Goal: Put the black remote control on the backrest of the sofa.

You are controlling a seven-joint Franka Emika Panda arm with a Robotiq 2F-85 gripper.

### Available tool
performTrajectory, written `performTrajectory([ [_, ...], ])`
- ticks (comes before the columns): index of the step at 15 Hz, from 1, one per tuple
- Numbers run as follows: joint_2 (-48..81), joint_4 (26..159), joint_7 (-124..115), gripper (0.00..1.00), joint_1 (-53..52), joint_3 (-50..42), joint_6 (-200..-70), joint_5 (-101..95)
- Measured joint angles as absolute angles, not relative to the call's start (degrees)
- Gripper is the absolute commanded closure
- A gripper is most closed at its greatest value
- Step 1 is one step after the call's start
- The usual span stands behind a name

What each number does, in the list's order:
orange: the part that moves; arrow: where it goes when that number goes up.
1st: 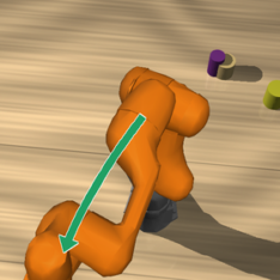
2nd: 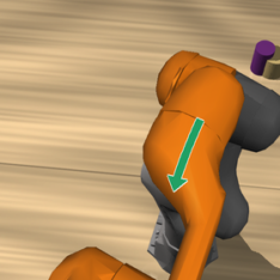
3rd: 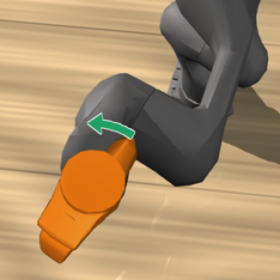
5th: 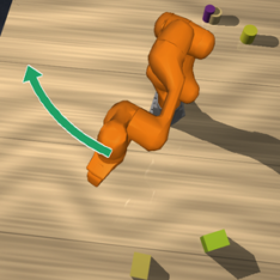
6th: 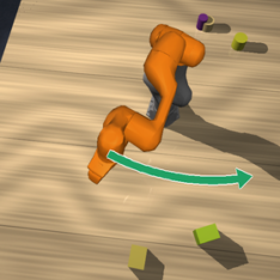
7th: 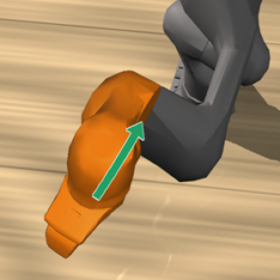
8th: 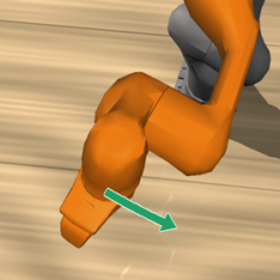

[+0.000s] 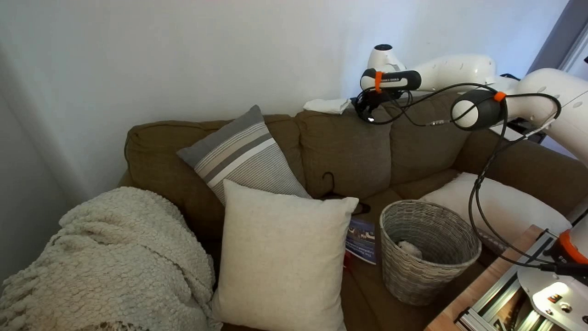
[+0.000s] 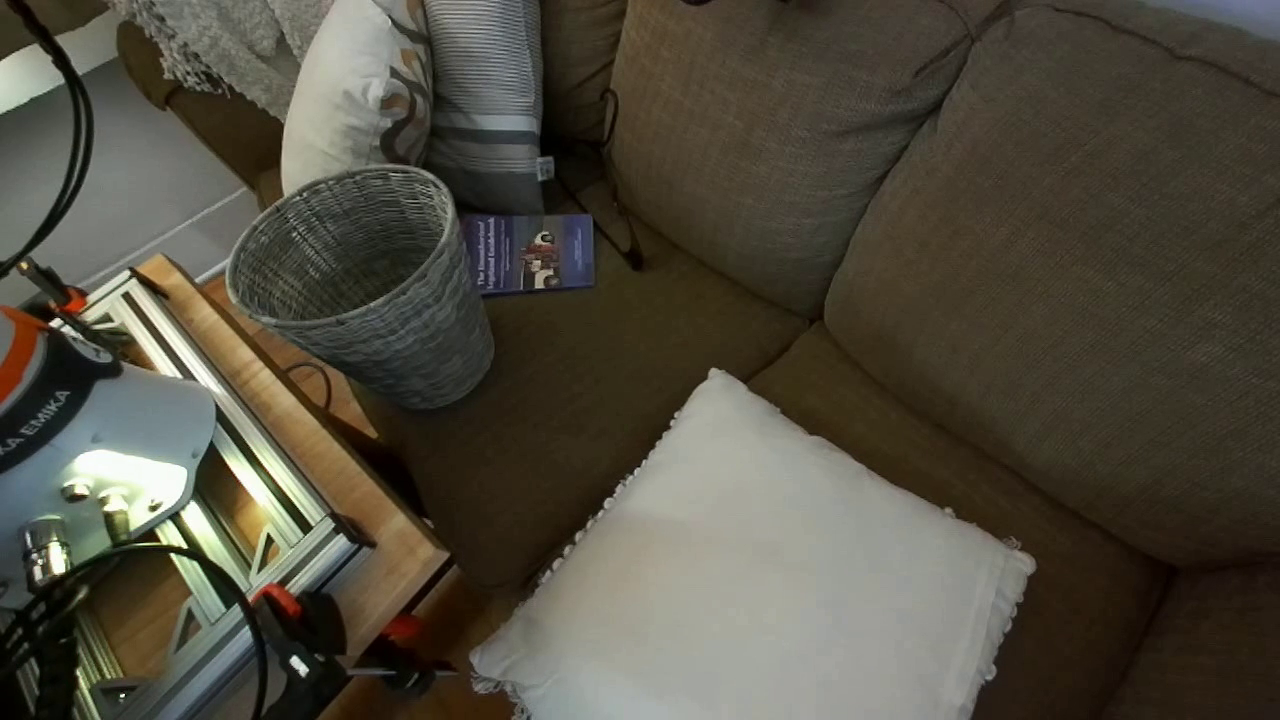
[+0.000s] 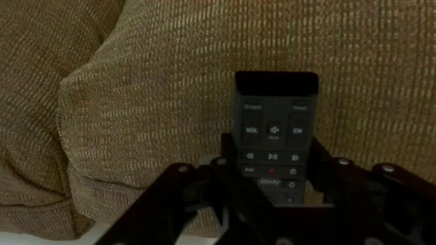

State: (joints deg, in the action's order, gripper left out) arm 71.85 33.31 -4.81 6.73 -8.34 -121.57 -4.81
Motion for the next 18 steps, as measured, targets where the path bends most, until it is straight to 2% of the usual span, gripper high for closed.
performTrajectory([
  [10, 72.9, 32.8, -15.7, 0.74, 7.8, -8.2, -126.5, -2.6],
  [11, 73.4, 32.8, -15.7, 0.24, 7.6, -7.7, -127.3, -2.6],
  [12, 74.0, 32.8, -15.7, 0.24, 7.3, -7.4, -128.3, -2.6],
  [15, 75.4, 31.9, -15.7, 0.04, 6.4, -7.1, -131.0, -2.6],
  [16, 75.7, 31.5, -15.7, 0.0, 6.3, -7.1, -131.8, -2.6],
  [18, 75.7, 31.2, -15.7, 0.0, 6.3, -7.1, -133.3, -2.6],
])
